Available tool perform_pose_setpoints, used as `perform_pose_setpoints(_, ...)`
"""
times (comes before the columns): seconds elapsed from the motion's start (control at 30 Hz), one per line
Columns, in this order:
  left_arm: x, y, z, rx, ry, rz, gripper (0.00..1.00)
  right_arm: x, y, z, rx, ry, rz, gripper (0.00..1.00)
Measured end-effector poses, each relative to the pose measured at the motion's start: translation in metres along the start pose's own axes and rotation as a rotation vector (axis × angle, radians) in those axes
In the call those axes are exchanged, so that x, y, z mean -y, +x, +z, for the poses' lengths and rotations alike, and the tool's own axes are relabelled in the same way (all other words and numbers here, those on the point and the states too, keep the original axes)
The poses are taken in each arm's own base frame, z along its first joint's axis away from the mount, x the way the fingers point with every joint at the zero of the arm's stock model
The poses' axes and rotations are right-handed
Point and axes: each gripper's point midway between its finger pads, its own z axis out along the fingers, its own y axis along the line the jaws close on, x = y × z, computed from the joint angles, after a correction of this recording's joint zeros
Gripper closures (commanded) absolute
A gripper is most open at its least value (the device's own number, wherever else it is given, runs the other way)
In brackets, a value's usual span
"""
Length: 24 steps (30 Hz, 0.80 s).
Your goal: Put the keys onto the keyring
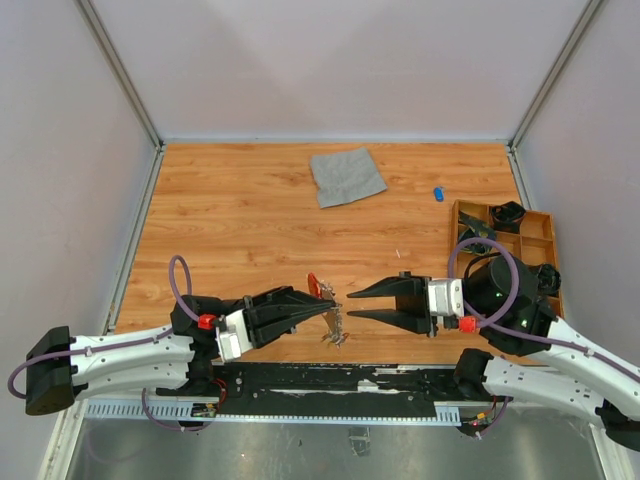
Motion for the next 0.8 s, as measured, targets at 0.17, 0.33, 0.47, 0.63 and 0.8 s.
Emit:
perform_pose_setpoints(0.17, -0.001, -0.001, 0.001, 0.002, -0.002, -0.006, 1.00, -0.004, 0.000, 0.004, 0.005, -0.011, 0.002, 0.72)
perform_pose_setpoints(0.33, -0.001, -0.001, 0.001, 0.002, -0.003, -0.012, 0.99, -0.006, 0.002, 0.008, 0.002, -0.020, 0.006, 0.74)
perform_pose_setpoints(0.47, 0.000, -0.001, 0.001, 0.002, -0.002, -0.018, 0.99, -0.007, 0.004, 0.012, 0.001, -0.026, -0.002, 0.77)
perform_pose_setpoints(0.63, -0.001, -0.002, 0.002, 0.003, -0.002, -0.025, 0.99, -0.006, 0.003, 0.014, 0.005, -0.018, -0.018, 0.90)
perform_pose_setpoints(0.8, -0.001, -0.003, 0.003, 0.004, -0.002, -0.029, 0.99, -0.002, 0.003, 0.014, -0.001, 0.005, -0.028, 0.99)
